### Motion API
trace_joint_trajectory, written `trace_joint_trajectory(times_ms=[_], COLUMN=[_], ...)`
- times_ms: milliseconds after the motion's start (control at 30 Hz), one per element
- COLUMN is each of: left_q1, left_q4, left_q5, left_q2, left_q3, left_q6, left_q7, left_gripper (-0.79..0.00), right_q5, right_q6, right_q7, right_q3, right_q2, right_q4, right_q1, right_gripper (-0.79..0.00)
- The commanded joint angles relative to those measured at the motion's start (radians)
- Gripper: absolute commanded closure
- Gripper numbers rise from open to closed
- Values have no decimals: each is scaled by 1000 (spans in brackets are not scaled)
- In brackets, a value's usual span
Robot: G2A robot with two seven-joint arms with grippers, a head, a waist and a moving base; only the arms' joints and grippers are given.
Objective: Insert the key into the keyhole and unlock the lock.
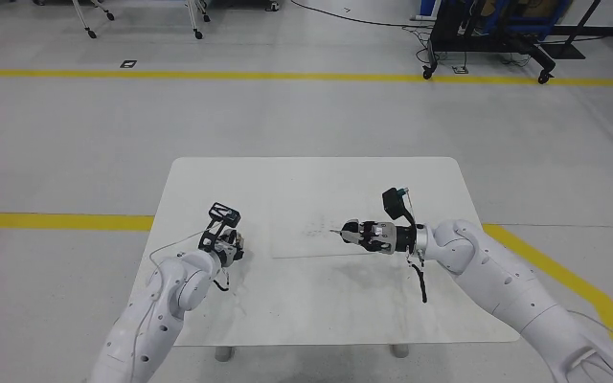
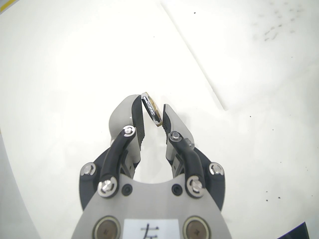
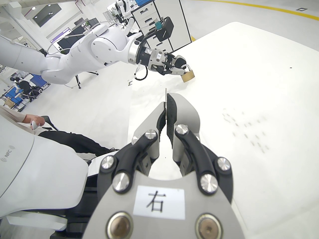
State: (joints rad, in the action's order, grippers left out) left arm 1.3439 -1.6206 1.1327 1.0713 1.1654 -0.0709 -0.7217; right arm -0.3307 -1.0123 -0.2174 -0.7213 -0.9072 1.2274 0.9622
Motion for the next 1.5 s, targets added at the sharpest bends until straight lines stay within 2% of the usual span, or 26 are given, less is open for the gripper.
trace_joint_trajectory(times_ms=[0,233,300,367,433,867,1000,1100,1233,1467], left_q1=[-3,-9,-11,-14,-17,-48,-39,-27,-4,-4], left_q4=[6,10,11,12,14,62,54,48,34,34], left_q5=[0,2,4,7,10,48,53,31,-29,-29], left_q2=[1,6,7,8,10,22,24,23,21,21], left_q3=[0,-1,-3,-4,-5,-21,-15,-4,38,38], left_q6=[0,6,6,7,9,42,36,-6,-54,-54], left_q7=[3,4,3,1,-2,11,79,133,261,261], left_gripper=[-123,-231,-219,-169,0,0,0,0,0,0], right_q5=[0,0,0,0,0,0,0,0,0,0], right_q6=[0,0,0,0,0,0,0,0,0,0], right_q7=[0,0,0,0,0,0,0,0,0,0], right_q3=[0,0,0,0,0,0,0,0,0,0], right_q2=[0,0,0,0,0,0,0,0,0,0], right_q4=[0,0,0,0,0,0,0,0,0,0], right_q1=[0,0,0,0,0,0,0,0,0,0], right_gripper=[0,0,0,0,0,0,0,0,0,0])
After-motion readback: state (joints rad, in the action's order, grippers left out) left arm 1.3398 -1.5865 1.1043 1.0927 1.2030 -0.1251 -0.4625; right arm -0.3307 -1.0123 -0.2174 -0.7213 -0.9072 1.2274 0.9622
